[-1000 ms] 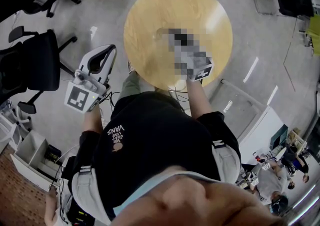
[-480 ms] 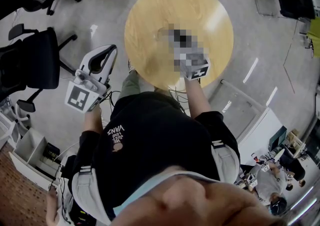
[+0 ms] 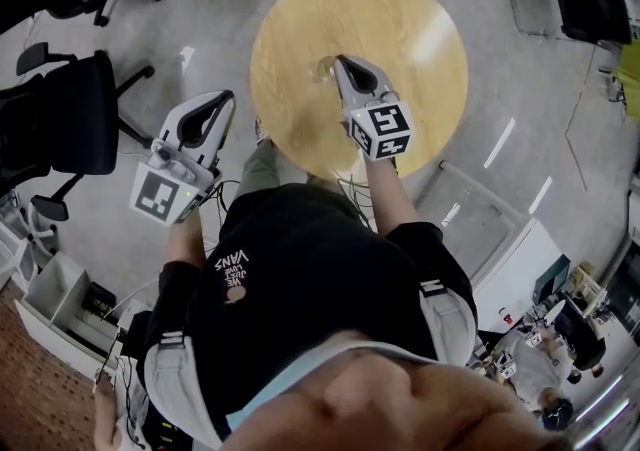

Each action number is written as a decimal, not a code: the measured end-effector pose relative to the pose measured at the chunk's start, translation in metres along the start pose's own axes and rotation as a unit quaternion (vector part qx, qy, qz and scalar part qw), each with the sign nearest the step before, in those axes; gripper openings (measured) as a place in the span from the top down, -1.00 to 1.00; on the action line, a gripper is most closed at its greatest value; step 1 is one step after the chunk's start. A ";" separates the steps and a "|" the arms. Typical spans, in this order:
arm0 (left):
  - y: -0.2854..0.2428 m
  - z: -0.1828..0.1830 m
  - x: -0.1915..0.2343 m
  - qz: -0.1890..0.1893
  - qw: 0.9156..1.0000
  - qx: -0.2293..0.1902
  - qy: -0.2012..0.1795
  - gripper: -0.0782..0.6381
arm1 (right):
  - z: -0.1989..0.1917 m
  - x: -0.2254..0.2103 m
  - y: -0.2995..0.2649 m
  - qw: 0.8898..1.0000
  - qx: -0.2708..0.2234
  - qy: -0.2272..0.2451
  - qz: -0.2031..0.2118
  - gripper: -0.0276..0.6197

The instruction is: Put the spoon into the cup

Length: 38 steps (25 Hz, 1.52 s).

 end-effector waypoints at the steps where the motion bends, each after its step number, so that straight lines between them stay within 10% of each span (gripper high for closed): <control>1: 0.000 0.000 0.000 0.002 1.000 0.004 0.005 0.79 | 0.000 0.002 -0.001 1.000 -0.001 0.003 0.001 0.91; 15: 0.009 -0.004 0.002 0.019 1.000 0.012 0.008 0.79 | 0.002 0.039 -0.014 0.996 -0.001 0.092 -0.002 0.91; 38: 0.013 -0.003 -0.001 0.018 1.000 0.004 0.004 0.79 | -0.002 0.049 -0.013 0.994 0.002 0.110 -0.016 0.84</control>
Point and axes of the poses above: the fingertips, and each gripper's own axes: y backward along the fingers, x to its left, z out of its top, the point moved 5 cm from there along y, backward along the fingers, and after that the axes turned 12 degrees about x, right-handed, at the moved point
